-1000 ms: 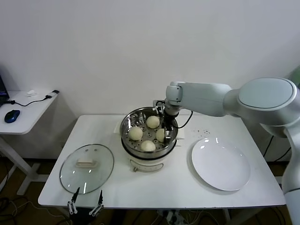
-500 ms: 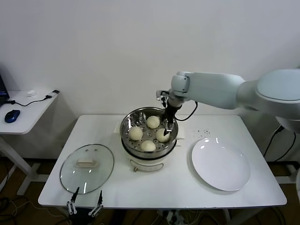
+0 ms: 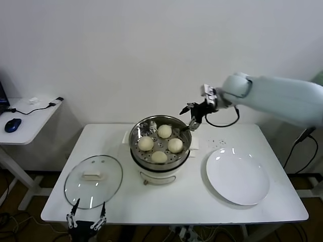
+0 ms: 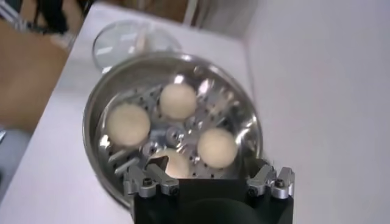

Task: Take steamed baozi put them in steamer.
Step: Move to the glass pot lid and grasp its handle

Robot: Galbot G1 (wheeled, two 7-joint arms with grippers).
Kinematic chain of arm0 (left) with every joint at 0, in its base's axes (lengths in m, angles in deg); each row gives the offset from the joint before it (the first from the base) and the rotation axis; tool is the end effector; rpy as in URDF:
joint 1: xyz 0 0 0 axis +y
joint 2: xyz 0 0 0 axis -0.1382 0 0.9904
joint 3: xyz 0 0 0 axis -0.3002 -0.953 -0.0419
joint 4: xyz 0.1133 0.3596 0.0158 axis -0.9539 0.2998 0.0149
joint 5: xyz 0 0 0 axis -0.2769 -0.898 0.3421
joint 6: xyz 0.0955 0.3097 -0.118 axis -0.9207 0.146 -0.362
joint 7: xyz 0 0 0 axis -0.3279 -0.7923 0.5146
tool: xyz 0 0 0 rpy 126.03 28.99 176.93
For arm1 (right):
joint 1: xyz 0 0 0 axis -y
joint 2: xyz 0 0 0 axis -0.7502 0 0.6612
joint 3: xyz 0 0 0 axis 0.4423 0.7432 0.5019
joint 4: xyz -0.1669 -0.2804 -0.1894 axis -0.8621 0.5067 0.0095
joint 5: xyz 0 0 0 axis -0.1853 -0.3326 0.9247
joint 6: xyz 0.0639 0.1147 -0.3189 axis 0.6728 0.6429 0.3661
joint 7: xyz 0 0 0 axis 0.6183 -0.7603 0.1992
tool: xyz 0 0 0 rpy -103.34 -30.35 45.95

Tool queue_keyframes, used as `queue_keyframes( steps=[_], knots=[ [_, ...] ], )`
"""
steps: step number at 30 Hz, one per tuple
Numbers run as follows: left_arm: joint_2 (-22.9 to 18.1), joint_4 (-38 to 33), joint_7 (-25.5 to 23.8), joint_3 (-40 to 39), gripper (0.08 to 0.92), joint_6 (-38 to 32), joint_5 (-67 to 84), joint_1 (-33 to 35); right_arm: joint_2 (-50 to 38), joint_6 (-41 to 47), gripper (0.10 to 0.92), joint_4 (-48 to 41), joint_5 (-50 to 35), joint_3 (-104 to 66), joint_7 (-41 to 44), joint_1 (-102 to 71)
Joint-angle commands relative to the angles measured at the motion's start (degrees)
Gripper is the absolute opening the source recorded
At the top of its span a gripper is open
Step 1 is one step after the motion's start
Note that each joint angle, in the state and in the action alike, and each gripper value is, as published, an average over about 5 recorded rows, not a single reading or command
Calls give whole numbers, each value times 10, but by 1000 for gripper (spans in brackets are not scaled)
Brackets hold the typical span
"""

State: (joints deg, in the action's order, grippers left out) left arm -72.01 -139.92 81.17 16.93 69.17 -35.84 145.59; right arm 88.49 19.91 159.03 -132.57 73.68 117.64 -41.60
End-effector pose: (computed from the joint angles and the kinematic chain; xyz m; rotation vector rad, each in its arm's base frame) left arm 0.0429 0.0465 -0.3703 0.0925 -2.8982 -0.4585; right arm 0.5541 -0.0923 -0.0719 1.5717 -2.0863 0.9992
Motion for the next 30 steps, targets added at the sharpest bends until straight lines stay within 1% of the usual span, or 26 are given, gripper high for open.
queue_keyframes(
  steps=[1, 5, 8, 12, 15, 18, 24, 27, 30],
  knots=[
    [-5, -28, -4, 6, 823, 13, -14, 0, -203, -104, 823, 145, 38, -403, -210, -396],
    [-8, -40, -5, 5, 823, 17, -35, -3, -203, -114, 823, 169, 70, -627, -235, -614],
    [-10, -45, -5, 10, 823, 19, -54, -4, -191, -127, 823, 188, 90, -734, -244, -733],
    [-9, -50, -6, 22, 823, 18, -96, -3, -148, -132, 823, 209, 119, -884, -245, -881],
    [-8, -53, -6, 34, 823, 16, -154, -4, -103, -130, 823, 219, 142, -971, -241, -972],
    [-7, -55, -9, 51, 823, 8, -243, -10, -51, -127, 823, 223, 164, -1033, -234, -1033],
    [4, -46, -5, 93, 823, -27, -512, -42, 35, -123, 823, 222, 194, -1110, -217, -1099],
    [19, -23, 9, 100, 823, -28, -627, -69, 57, -124, 823, 213, 206, -1127, -207, -1118],
    [30, 16, 27, 99, 823, -23, -714, -103, 72, -125, 823, 199, 216, -1138, -202, -1127]
  ],
)
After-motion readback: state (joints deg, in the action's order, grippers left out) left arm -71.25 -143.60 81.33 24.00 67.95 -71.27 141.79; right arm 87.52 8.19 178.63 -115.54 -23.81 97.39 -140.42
